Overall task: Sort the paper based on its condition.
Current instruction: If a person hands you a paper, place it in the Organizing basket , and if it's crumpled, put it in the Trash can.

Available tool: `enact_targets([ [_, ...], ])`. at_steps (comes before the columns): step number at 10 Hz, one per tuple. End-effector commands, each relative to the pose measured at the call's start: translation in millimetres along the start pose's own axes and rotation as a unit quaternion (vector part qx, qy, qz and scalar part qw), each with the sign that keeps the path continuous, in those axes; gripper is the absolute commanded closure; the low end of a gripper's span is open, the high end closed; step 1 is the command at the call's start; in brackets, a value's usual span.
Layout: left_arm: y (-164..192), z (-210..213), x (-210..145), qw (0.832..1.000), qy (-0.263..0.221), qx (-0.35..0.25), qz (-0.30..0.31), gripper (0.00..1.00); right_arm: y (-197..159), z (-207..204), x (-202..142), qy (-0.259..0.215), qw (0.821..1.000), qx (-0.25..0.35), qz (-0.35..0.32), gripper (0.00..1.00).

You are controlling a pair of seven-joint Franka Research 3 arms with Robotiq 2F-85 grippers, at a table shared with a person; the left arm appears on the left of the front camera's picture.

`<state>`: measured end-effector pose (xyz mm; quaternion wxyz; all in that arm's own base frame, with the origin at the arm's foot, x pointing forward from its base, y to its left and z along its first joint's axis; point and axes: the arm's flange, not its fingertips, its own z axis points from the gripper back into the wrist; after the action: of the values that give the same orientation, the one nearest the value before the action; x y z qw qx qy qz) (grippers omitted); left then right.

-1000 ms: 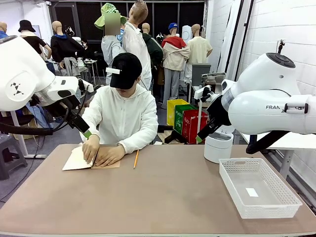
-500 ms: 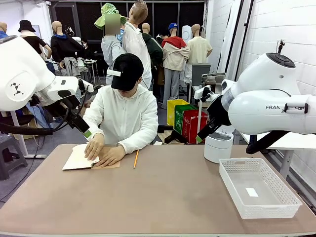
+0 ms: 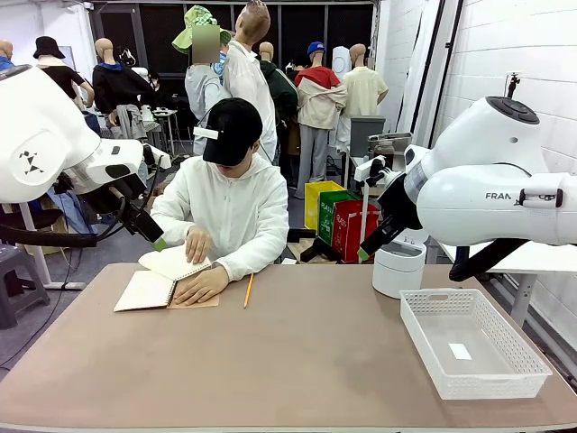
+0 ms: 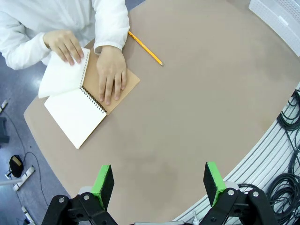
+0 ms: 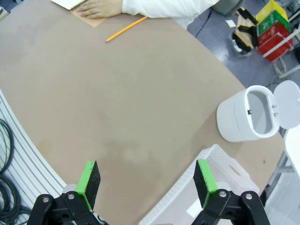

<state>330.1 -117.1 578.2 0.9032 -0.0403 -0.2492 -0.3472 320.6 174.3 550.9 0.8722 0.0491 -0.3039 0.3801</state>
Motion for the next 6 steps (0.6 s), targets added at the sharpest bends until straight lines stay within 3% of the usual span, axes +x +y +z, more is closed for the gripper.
enact_targets([
  [1,-0.6,0.7,0.0,1.000,-0.003,-0.009,-0.004,0.00,-0.1,-0.2,-0.1,0.000,1.000,0.002,0.000,0.00],
  [6,-0.6,0.7,0.0,1.000,-0.003,-0.009,-0.004,0.00,-0.1,-0.2,-0.1,0.000,1.000,0.002,0.000,0.00],
])
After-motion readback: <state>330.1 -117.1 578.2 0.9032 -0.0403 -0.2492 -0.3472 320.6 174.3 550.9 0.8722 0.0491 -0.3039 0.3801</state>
